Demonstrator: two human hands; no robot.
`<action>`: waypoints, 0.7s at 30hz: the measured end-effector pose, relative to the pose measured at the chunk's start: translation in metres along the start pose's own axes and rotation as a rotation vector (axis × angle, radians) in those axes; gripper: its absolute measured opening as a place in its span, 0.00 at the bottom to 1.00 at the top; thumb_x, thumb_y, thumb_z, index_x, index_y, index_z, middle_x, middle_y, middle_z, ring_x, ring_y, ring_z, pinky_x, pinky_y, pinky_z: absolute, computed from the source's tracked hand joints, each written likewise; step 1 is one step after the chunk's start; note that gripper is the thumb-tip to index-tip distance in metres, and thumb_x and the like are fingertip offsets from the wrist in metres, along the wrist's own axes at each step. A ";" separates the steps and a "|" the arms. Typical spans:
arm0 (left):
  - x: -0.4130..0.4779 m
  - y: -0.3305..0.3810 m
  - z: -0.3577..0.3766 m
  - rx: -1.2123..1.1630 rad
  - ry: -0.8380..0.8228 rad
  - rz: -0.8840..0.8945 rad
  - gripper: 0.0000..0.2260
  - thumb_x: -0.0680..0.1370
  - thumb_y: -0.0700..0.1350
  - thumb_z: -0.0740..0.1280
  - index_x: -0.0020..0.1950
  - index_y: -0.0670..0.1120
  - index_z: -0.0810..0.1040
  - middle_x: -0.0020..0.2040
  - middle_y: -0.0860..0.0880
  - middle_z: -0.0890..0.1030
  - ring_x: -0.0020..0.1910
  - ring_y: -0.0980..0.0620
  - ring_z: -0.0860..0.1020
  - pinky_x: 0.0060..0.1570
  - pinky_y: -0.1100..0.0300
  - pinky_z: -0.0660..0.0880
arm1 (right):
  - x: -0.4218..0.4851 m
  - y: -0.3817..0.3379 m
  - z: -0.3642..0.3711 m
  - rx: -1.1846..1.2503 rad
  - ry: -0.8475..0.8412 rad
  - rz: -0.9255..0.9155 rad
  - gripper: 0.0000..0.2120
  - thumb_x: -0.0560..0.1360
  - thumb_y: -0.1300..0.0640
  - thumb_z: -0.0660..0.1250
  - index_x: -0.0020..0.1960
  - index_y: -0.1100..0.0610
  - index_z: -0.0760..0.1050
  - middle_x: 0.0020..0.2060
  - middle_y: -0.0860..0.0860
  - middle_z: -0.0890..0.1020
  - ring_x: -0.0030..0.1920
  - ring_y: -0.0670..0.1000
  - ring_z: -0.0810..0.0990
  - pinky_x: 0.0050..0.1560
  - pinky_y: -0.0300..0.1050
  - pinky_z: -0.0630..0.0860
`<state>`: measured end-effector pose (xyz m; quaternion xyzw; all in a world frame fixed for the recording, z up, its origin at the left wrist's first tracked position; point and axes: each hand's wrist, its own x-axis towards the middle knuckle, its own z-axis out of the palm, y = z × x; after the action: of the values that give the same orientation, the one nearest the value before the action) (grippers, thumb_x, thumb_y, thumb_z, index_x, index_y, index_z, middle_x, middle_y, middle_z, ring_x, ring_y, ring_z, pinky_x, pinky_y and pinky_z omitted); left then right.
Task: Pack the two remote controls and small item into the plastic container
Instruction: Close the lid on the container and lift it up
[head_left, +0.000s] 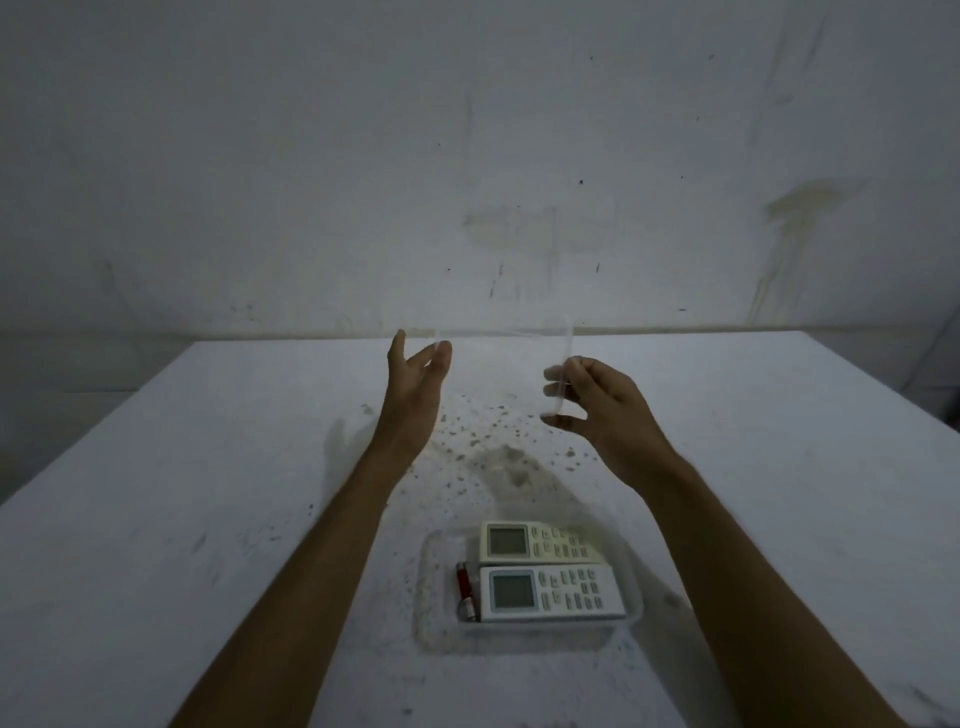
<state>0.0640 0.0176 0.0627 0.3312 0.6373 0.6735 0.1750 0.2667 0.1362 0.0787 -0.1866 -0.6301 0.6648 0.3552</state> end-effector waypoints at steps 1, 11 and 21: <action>-0.004 0.004 -0.003 0.006 0.010 -0.011 0.39 0.80 0.61 0.66 0.83 0.49 0.51 0.73 0.46 0.76 0.68 0.51 0.77 0.68 0.52 0.73 | -0.006 -0.002 -0.001 0.035 0.004 0.017 0.13 0.85 0.55 0.59 0.53 0.60 0.80 0.53 0.54 0.84 0.54 0.52 0.82 0.55 0.57 0.83; -0.094 0.043 -0.047 -0.023 -0.164 -0.041 0.09 0.81 0.38 0.69 0.61 0.41 0.79 0.47 0.40 0.85 0.40 0.45 0.84 0.39 0.52 0.82 | -0.054 -0.035 0.002 -0.112 0.020 0.068 0.16 0.84 0.48 0.60 0.68 0.54 0.74 0.53 0.54 0.87 0.48 0.56 0.86 0.49 0.51 0.83; -0.153 0.013 -0.044 0.328 -0.115 -0.098 0.13 0.82 0.53 0.67 0.61 0.49 0.84 0.51 0.50 0.86 0.46 0.52 0.83 0.48 0.57 0.81 | -0.079 -0.027 0.007 -0.528 0.063 0.063 0.11 0.83 0.58 0.64 0.64 0.56 0.78 0.45 0.52 0.87 0.33 0.49 0.82 0.32 0.40 0.79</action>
<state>0.1470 -0.1168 0.0424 0.3618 0.7429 0.5311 0.1874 0.3216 0.0743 0.0897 -0.3129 -0.7643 0.4820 0.2927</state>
